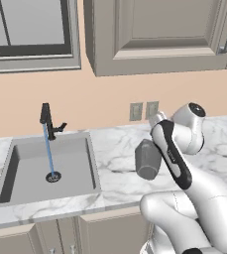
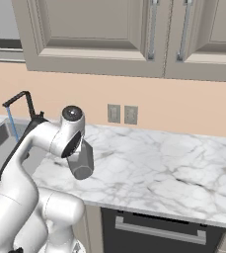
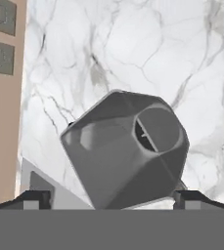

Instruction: Turn on the sink faucet and place the jug under the water for a few seconds to fill it up.

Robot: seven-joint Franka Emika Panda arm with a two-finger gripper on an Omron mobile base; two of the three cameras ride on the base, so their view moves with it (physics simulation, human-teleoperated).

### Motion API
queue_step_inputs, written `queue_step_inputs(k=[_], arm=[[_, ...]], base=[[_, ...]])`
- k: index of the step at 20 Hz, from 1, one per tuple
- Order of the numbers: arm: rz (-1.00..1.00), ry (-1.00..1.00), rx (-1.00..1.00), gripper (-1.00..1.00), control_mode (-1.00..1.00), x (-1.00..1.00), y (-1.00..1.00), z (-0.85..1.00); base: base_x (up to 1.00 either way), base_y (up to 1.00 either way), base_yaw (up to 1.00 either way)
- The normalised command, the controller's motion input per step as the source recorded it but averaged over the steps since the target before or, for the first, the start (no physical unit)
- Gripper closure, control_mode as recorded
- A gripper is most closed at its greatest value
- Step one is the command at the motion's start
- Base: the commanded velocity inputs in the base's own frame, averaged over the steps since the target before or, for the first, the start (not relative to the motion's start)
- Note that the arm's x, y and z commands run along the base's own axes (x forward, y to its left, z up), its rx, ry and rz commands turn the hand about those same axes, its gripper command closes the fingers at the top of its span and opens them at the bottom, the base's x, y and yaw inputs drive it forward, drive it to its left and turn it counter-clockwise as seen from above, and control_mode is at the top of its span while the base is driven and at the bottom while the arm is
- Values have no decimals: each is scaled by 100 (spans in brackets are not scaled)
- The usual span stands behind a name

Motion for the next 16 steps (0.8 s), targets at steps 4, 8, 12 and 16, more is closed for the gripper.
queue_step_inputs(k=[4, 8, 12, 16], arm=[[1, 5, 0, -100, -100, 0, -34, -24], [8, 3, 0, -100, -100, 1, -33, -34], [13, 5, 0, -100, -100, 29, -15, -26], [13, 9, 0, -100, -100, 50, -6, -16]], base=[[0, 0, 0], [0, 0, 0], [0, 0, 0], [0, 0, 0]])
